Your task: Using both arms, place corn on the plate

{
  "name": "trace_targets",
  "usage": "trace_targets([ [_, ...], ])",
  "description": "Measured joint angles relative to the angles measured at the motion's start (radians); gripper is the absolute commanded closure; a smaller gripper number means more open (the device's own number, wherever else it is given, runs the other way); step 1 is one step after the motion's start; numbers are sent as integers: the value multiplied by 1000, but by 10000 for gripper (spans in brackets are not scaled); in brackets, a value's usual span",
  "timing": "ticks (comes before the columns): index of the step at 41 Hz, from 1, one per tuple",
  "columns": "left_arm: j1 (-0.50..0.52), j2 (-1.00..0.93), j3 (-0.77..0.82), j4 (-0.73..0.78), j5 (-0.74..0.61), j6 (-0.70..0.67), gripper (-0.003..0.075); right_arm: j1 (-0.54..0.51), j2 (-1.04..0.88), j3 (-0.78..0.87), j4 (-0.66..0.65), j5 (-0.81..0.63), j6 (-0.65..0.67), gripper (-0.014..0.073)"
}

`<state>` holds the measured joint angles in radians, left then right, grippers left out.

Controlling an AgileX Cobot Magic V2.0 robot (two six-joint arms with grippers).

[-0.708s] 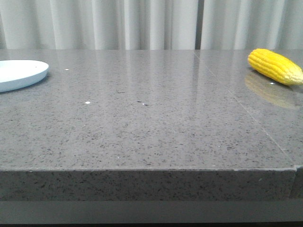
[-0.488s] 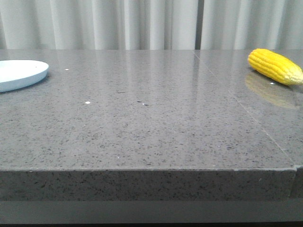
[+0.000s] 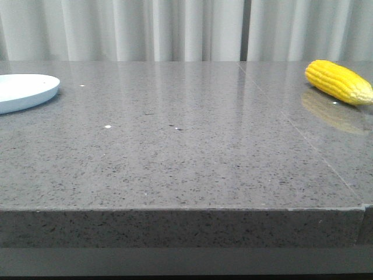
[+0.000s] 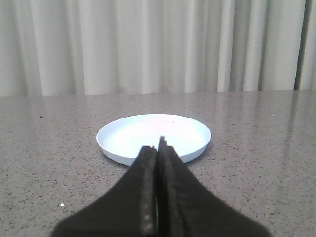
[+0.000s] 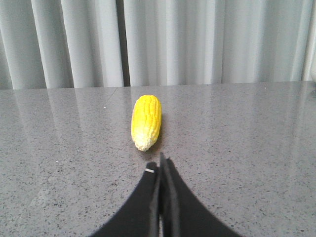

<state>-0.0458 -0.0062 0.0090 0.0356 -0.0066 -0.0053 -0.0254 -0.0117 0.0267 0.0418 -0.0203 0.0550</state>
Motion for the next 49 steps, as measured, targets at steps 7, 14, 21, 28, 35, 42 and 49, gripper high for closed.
trace_targets([
  [7,0,0,0,0,-24,0,741,0,0,0,0,-8,0,661],
  [14,0,0,-4,0,-27,0,741,0,0,-17,0,-11,0,661],
  [21,0,0,-152,0,70,0,741,0,0,-153,0,64,0,661],
  [28,0,28,-396,0,197,0,741,0,13,-364,0,221,0,661],
  [35,0,143,-606,0,339,0,741,0,130,-556,0,352,0,661],
  [42,0,281,-748,0,490,0,741,0,282,-709,0,525,0,661],
  [49,0,381,-763,0,592,0,741,0,407,-732,0,637,0,661],
])
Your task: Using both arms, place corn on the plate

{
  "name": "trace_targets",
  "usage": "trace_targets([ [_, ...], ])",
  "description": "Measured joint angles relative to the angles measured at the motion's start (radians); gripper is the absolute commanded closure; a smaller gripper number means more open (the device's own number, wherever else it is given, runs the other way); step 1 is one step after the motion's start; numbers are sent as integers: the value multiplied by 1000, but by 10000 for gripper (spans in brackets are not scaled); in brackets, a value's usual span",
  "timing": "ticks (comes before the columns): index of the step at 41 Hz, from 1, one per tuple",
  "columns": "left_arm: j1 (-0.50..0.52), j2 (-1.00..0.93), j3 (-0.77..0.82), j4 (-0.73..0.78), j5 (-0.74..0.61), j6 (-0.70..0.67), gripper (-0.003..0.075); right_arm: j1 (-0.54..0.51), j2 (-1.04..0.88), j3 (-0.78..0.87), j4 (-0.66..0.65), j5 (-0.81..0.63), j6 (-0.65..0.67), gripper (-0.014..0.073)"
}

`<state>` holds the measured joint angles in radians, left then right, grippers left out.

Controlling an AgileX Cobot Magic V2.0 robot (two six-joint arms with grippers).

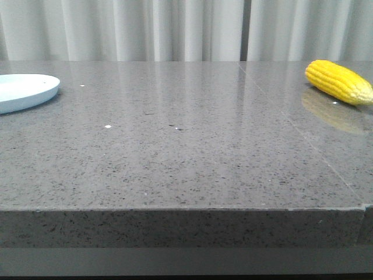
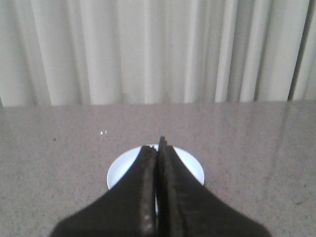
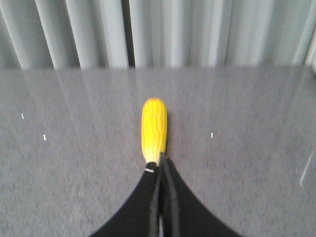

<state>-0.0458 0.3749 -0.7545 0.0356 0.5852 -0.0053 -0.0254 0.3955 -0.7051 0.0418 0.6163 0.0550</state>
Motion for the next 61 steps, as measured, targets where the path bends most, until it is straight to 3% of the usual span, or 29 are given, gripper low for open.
trace_targets([
  [20,0,104,0,0,88,0,740,0,145,31,0,27,0,659],
  [24,0,104,0,0,104,0,736,0,153,31,-2,30,-6,620],
  [29,0,104,0,0,110,0,604,0,155,31,-4,47,-28,419],
  [35,0,104,0,0,115,0,295,0,155,31,-7,68,-44,116],
  [38,0,104,0,0,119,0,179,0,155,31,-7,71,-44,46],
  [61,0,174,-18,0,235,5,157,0,155,31,-7,66,-44,32],
])
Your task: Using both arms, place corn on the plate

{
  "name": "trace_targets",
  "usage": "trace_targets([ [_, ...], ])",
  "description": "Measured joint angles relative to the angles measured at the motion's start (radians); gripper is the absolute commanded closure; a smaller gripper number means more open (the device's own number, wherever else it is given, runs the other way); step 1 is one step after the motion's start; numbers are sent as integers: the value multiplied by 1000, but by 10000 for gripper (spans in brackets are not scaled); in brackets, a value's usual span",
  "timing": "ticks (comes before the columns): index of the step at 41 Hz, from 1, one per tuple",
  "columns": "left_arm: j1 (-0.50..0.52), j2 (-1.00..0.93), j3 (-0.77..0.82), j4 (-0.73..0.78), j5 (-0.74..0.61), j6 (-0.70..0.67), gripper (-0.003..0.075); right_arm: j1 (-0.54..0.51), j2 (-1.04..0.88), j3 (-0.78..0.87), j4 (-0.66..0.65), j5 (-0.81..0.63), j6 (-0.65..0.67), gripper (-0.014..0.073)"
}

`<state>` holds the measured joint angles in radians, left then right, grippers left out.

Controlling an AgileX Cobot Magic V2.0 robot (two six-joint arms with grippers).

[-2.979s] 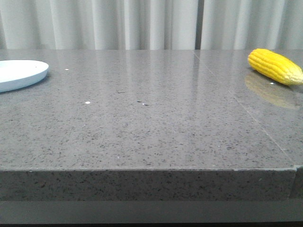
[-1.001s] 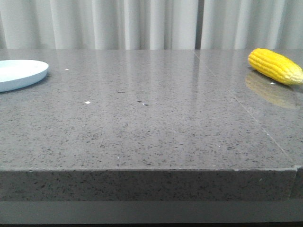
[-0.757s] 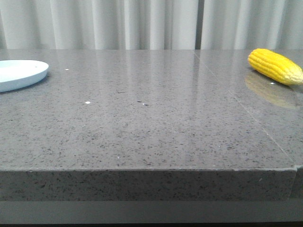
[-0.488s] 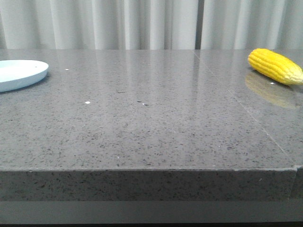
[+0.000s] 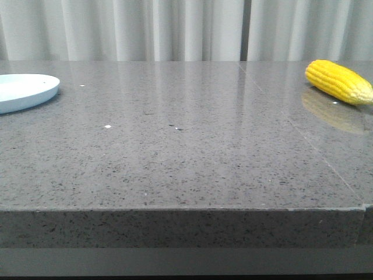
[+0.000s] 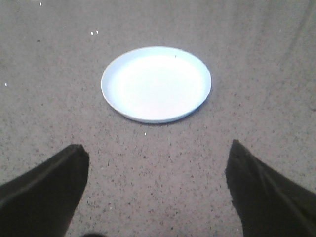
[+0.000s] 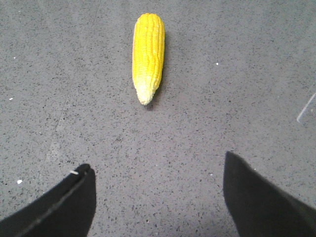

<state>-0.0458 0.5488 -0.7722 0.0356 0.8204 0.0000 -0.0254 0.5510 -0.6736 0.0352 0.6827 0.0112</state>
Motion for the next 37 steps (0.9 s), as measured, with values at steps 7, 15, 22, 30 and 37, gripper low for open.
trace_targets([
  [7,0,119,-45,3,56,6,157,0,0,0,0,-2,0,32],
  [15,0,284,-124,98,111,24,157,0,0,0,0,-2,0,32],
  [22,7,457,-220,132,135,26,157,0,0,0,0,-2,0,32],
  [30,83,665,-340,92,157,28,157,0,0,0,0,-4,-1,32],
  [37,174,821,-438,22,160,97,157,0,0,0,0,-4,-1,32],
])
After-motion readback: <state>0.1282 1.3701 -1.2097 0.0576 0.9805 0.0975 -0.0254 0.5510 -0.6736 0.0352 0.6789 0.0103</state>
